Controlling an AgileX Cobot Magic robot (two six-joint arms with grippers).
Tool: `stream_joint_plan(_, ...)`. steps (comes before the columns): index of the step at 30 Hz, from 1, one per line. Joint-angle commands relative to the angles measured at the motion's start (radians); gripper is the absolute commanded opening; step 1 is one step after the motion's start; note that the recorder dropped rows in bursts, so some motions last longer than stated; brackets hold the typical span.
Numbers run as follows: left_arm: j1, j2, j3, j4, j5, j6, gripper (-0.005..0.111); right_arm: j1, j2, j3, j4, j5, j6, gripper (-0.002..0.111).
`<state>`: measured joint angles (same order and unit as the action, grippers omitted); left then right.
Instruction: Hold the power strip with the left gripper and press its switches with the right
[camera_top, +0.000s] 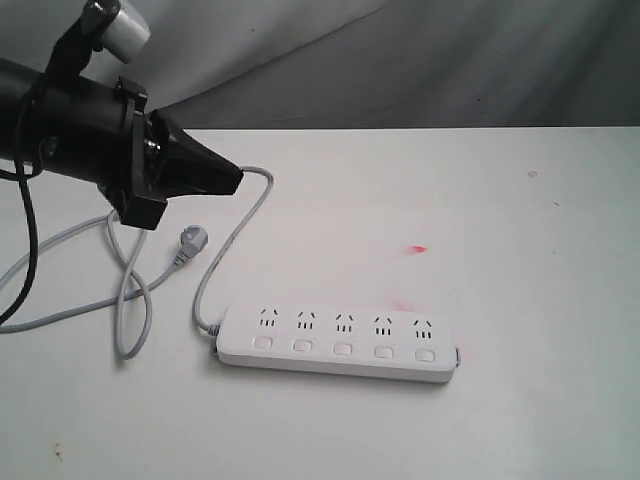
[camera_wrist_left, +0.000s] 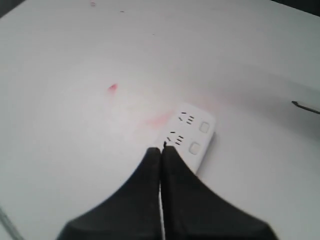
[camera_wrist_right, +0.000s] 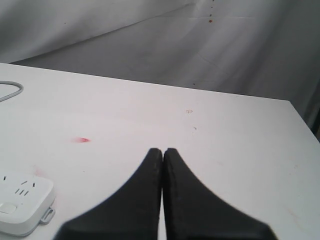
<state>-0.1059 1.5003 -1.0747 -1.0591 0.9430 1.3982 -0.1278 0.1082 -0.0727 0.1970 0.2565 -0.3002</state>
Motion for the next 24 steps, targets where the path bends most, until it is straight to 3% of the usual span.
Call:
stream_joint_plan(1,0.002,-0.091,0.0,-0.002,-0.13,-0.01,0.0,0.0,0.001,0.005,-0.007,-0.004,0.002,0.0)
stream_joint_plan(12,0.002,-0.498,0.0,0.007,-0.651,-0.09,0.0,0.0,0.001,0.005,-0.007,-0.004,0.002,0.0)
stream_joint_plan(18,0.002,-0.76,0.0,0.007,-0.793,-0.087,0.0,0.0,0.001,0.005,-0.007,-0.004,0.002,0.0)
stream_joint_plan(24,0.002,-0.969,0.0,0.007,-0.846,-0.087,0.0,0.0,0.001,0.005,-0.007,-0.004,0.002,0.0)
